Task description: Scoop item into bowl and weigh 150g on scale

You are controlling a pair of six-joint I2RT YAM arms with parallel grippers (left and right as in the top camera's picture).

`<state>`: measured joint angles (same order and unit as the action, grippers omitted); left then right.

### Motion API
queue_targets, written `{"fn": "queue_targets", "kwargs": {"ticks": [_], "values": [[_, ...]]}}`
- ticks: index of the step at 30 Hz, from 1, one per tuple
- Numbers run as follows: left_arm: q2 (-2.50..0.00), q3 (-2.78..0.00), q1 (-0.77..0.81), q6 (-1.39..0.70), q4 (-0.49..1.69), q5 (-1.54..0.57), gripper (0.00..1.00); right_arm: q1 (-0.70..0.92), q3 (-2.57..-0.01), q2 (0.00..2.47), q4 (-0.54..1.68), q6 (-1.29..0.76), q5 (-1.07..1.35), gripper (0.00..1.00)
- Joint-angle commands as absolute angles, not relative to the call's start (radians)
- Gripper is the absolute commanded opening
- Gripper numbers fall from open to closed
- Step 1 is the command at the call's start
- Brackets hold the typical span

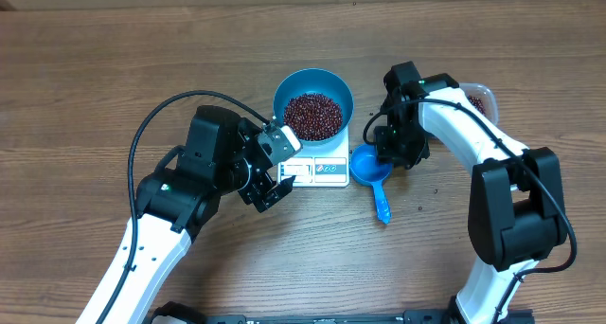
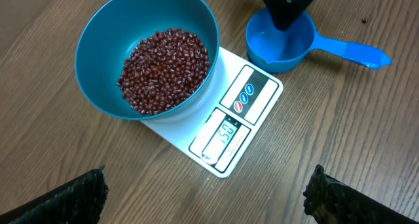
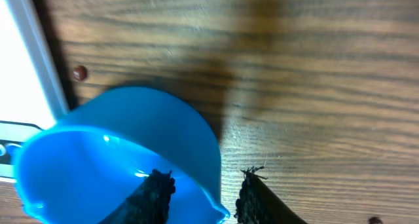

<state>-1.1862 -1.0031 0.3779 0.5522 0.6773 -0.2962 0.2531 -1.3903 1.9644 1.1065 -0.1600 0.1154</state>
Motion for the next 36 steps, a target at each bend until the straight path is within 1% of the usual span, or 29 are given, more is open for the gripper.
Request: {"fn": "queue_targets", "kwargs": {"ticks": [1, 6, 13, 21, 29, 36], "values": [[-1.189, -1.03, 0.373, 0.535, 0.677, -0.304, 1.0, 0.254, -1.374, 1.934, 1.103, -0.163, 0.106, 0.33], [-1.19, -1.03, 0.373, 0.535, 0.677, -0.304, 1.0, 0.254, -1.374, 1.934, 1.099, -0.163, 0.106, 0.31], [-1.19, -1.03, 0.373, 0.535, 0.677, -0.304, 0.99, 0.254, -1.374, 1.934, 1.092, -0.163, 0.106, 0.13], [-1.19, -1.03, 0.373, 0.535, 0.677, -0.304, 1.0, 0.253, -1.374, 1.934, 1.106, -0.165, 0.047, 0.04], [-1.19, -1.03, 0.373, 0.535, 0.677, -0.304, 1.0, 0.248, -1.374, 1.934, 1.112, -0.181, 0.001, 0.04], [-1.19, -1.03, 0.373, 0.535, 0.677, -0.304, 0.99, 0.213, -1.374, 1.934, 1.114, -0.182, -0.032, 0.04]]}}
